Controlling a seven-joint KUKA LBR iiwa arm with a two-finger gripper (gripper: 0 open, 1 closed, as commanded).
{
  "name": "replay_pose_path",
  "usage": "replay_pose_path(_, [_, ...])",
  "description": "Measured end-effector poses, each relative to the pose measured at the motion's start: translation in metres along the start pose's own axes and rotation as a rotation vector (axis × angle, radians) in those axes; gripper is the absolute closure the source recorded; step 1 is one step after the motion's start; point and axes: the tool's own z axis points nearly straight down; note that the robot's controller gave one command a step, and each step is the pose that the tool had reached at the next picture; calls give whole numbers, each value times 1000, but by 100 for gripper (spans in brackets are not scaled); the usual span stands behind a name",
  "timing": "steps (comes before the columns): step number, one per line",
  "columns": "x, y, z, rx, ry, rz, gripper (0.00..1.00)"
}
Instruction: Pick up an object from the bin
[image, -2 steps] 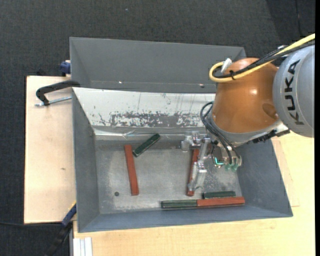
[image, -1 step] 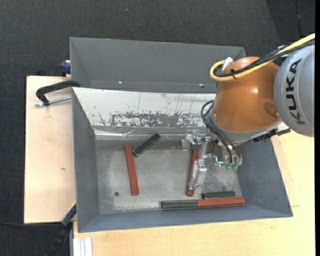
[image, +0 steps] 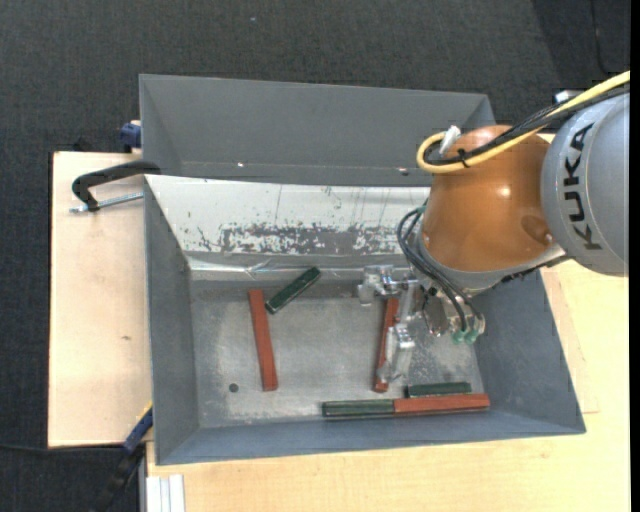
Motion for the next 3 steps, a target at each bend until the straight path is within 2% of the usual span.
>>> replay_pose_path(1, [-8, -65, 42, -1, 6, -307, 0])
replay_pose_path(2, [-4, -78, 73, 5, 7, -383, 0])
replay_pose_path(3, [-15, -63, 105, -1, 6, -494, 0])
